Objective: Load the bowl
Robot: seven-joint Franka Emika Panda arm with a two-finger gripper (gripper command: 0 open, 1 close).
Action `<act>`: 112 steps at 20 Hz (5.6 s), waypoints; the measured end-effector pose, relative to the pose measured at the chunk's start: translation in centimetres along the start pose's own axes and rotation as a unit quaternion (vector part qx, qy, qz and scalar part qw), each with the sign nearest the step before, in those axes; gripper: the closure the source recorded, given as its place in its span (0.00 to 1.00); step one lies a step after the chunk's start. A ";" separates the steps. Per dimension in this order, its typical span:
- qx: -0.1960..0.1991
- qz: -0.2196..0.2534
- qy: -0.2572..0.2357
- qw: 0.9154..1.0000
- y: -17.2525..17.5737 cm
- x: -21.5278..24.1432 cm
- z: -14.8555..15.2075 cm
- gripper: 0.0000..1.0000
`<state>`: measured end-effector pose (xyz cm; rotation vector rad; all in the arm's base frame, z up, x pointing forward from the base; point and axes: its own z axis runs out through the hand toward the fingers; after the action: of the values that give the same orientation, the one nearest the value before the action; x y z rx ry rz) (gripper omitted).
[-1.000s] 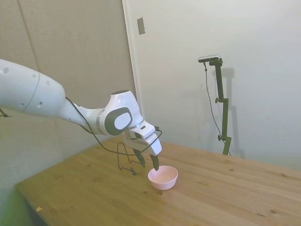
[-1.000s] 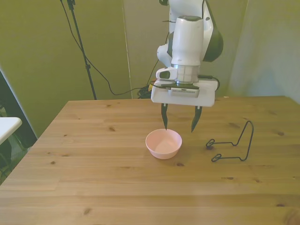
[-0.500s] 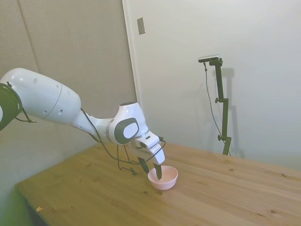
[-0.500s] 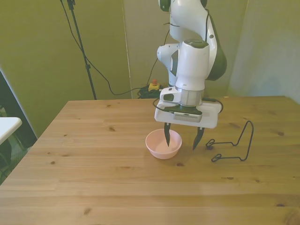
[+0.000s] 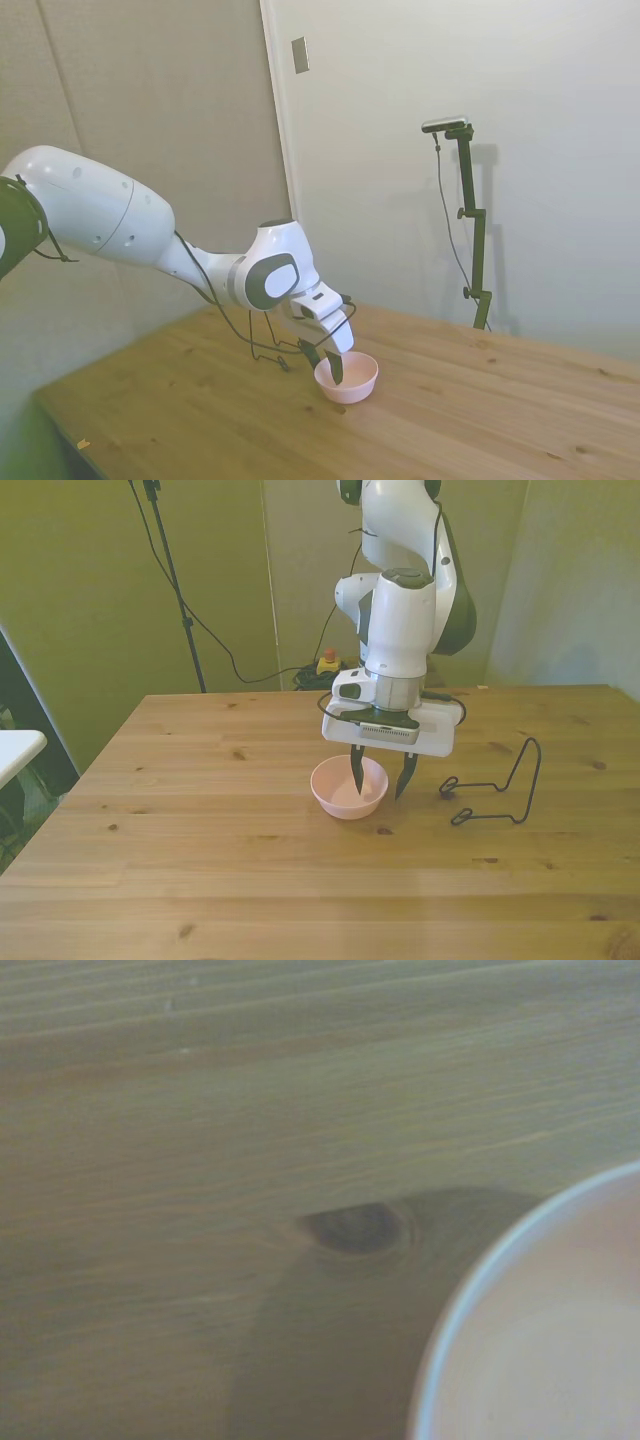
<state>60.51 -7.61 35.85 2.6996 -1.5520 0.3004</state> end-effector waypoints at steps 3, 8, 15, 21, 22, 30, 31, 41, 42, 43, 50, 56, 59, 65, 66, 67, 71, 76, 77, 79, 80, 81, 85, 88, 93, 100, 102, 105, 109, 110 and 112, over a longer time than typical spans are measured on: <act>0.004 0.001 -0.006 1.000 0.0 0.0 0.0 1.00; 0.011 0.003 -0.018 1.000 0.3 0.5 0.1 1.00; 0.023 -0.002 -0.019 1.000 0.0 1.1 -0.7 1.00; 0.054 -0.007 -0.039 0.998 -1.2 0.6 -3.7 1.00; 0.063 -0.008 -0.043 0.997 -1.5 0.3 -4.5 1.00; 0.151 -0.060 -0.079 0.984 -4.4 -2.4 -11.2 1.00; 0.151 -0.059 -0.082 0.983 -4.4 -2.4 -11.1 1.00; 0.225 -0.085 -0.183 0.953 -5.4 -2.9 -9.7 1.00; 0.232 -0.090 -0.196 0.949 -5.5 -3.3 -9.6 1.00; 0.237 -0.095 -0.207 0.944 -5.5 -3.7 -9.5 1.00; 0.277 -0.110 -0.252 0.921 -5.8 -5.5 -8.8 1.00; 0.307 -0.123 -0.269 0.904 -5.4 -6.2 -7.4 1.00; 0.318 -0.126 -0.274 0.899 -5.1 -5.9 -6.8 1.00; 0.333 -0.130 -0.286 0.889 -4.3 -4.9 -5.9 1.00; 0.336 -0.131 -0.289 0.887 -4.2 -4.8 -5.7 1.00; 0.337 -0.132 -0.291 0.886 -4.1 -4.6 -5.5 1.00; 0.343 -0.132 -0.301 0.880 -3.9 -4.5 -4.8 1.00; 0.349 -0.137 -0.309 0.874 -4.1 -4.5 -4.7 1.00; 0.349 -0.137 -0.310 0.873 -4.1 -4.6 -4.7 1.00; 0.352 -0.139 -0.313 0.871 -4.3 -4.6 -4.7 1.00; 0.353 -0.140 -0.314 0.871 -4.4 -4.6 -4.7 1.00; 0.354 -0.140 -0.314 0.870 -4.6 -4.6 -4.7 1.00; 0.356 -0.141 -0.317 0.868 -4.8 -4.6 -4.2 1.00; 0.356 -0.139 -0.321 0.867 -4.9 -4.6 -3.6 1.00; 0.355 -0.139 -0.328 0.864 -4.8 -4.6 -3.0 0.00; 0.353 -0.138 -0.327 0.866 -4.7 -4.5 -2.9 0.00; 0.353 -0.137 -0.326 0.866 -4.5 -4.3 -2.9 0.00; 0.353 -0.136 -0.324 0.867 -4.4 -4.0 -3.0 0.00; 0.356 -0.138 -0.315 0.869 -4.3 -3.6 -4.4 0.00; 0.354 -0.138 -0.312 0.871 -4.2 -3.5 -5.0 0.00; 0.337 -0.134 -0.303 0.881 -3.7 -2.9 -6.3 0.00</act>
<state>61.25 -2.56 41.87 3.8018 -1.2898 -0.0461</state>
